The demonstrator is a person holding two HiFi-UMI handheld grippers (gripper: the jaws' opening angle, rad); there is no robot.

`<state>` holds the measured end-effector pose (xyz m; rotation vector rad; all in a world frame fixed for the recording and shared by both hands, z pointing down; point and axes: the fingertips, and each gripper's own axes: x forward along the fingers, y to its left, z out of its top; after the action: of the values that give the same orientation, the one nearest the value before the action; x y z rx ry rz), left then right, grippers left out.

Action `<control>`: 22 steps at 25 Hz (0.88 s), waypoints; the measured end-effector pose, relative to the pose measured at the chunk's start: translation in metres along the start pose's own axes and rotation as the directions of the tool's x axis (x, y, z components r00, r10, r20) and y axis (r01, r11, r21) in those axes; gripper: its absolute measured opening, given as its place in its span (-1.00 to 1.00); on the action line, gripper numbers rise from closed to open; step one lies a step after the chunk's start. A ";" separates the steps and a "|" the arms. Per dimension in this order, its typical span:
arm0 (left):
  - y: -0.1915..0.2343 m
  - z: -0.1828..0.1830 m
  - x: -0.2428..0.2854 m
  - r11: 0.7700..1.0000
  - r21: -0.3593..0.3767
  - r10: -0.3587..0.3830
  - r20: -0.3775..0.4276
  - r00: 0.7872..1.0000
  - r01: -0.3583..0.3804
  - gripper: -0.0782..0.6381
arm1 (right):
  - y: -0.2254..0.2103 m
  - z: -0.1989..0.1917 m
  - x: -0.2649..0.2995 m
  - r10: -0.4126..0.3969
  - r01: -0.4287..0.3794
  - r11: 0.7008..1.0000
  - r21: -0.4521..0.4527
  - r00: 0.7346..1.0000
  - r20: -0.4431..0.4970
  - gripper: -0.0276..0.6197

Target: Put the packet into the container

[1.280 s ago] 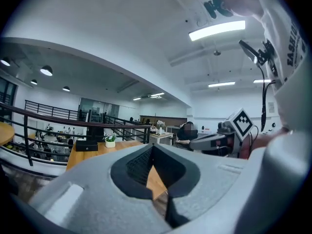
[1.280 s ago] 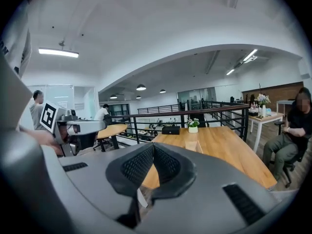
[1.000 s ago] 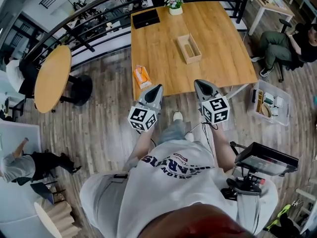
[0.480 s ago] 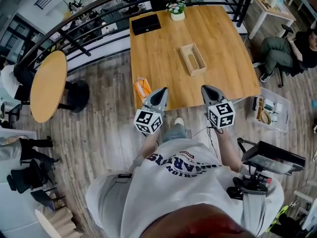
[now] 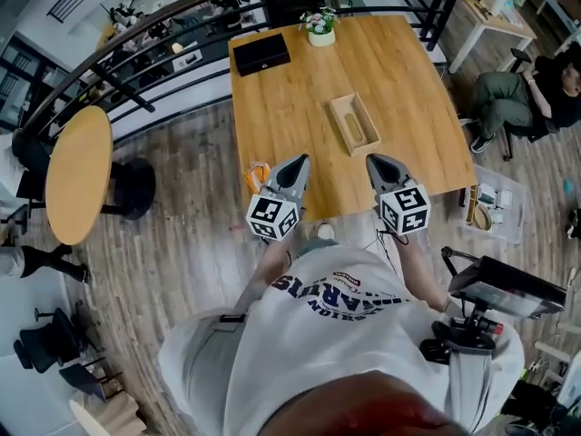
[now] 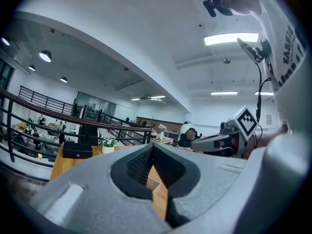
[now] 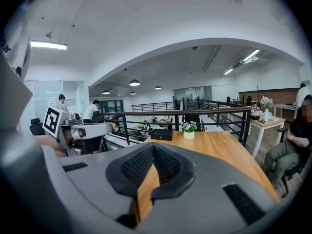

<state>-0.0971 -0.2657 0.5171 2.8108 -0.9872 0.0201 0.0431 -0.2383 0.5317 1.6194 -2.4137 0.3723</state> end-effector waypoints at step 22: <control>0.019 0.024 0.044 0.986 0.000 0.166 0.017 0.986 -0.166 -0.79 | -0.041 0.043 0.050 0.157 -0.156 0.987 -0.043 0.987 0.019 -0.89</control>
<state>-0.0759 -0.3116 0.4995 2.7256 -1.2229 0.0175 0.0604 -0.3109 0.5107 1.4285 -2.5558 0.3289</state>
